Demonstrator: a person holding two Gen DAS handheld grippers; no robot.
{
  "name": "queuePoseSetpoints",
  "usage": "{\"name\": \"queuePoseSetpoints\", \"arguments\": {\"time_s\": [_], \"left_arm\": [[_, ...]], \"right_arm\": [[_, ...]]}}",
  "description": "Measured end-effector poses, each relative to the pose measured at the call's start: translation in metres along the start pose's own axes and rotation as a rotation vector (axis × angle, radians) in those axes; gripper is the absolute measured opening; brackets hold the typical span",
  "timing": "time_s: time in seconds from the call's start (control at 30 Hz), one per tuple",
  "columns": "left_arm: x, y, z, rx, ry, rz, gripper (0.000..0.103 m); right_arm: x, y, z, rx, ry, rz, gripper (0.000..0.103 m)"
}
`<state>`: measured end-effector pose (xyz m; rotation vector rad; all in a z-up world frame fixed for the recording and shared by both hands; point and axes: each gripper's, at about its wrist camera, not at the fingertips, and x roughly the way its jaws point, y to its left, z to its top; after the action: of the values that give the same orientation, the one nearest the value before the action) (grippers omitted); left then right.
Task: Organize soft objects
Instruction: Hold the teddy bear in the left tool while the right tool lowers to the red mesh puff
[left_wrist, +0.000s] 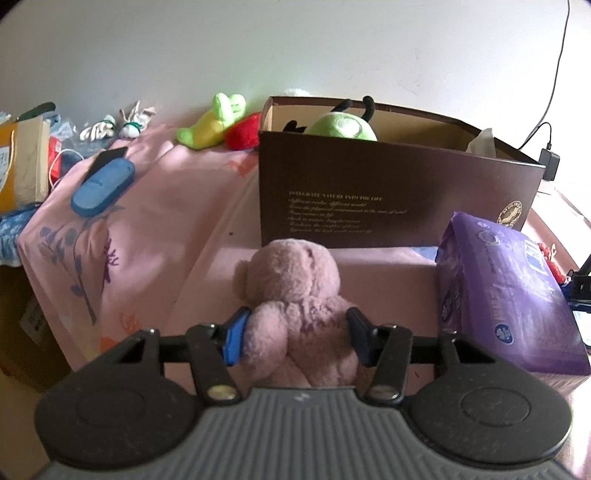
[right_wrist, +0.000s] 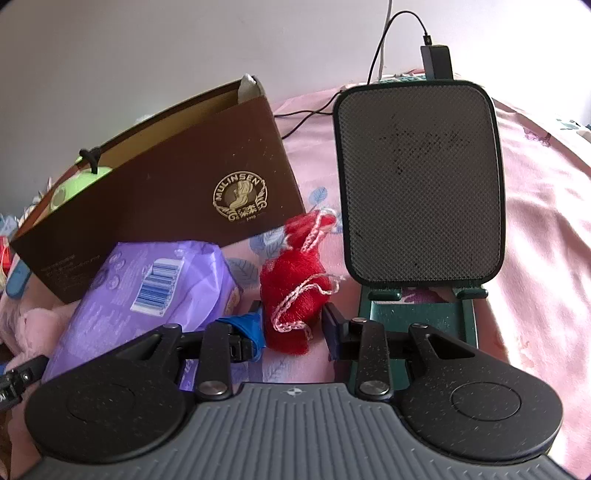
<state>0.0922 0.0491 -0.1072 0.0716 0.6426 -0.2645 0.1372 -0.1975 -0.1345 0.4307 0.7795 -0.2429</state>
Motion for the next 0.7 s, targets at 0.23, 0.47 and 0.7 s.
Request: {"name": "queuePoseSetpoints", "arguments": {"time_s": [0.23,0.47,0.7], "left_arm": [[-0.003,0.003,0.001,-0.021,-0.008,-0.007,0.053],[-0.013,0.004,0.005,-0.029,-0.032,-0.003,0.052],[-0.025,0.009,0.009,-0.052,-0.052,-0.009,0.052]], "right_arm": [[-0.001,-0.002,-0.002,-0.003,-0.009,0.046,0.007],[-0.012,0.001,-0.006,-0.023,-0.053,0.053,0.004],[-0.029,-0.001,-0.011,-0.032,-0.098,0.056,0.003]]}}
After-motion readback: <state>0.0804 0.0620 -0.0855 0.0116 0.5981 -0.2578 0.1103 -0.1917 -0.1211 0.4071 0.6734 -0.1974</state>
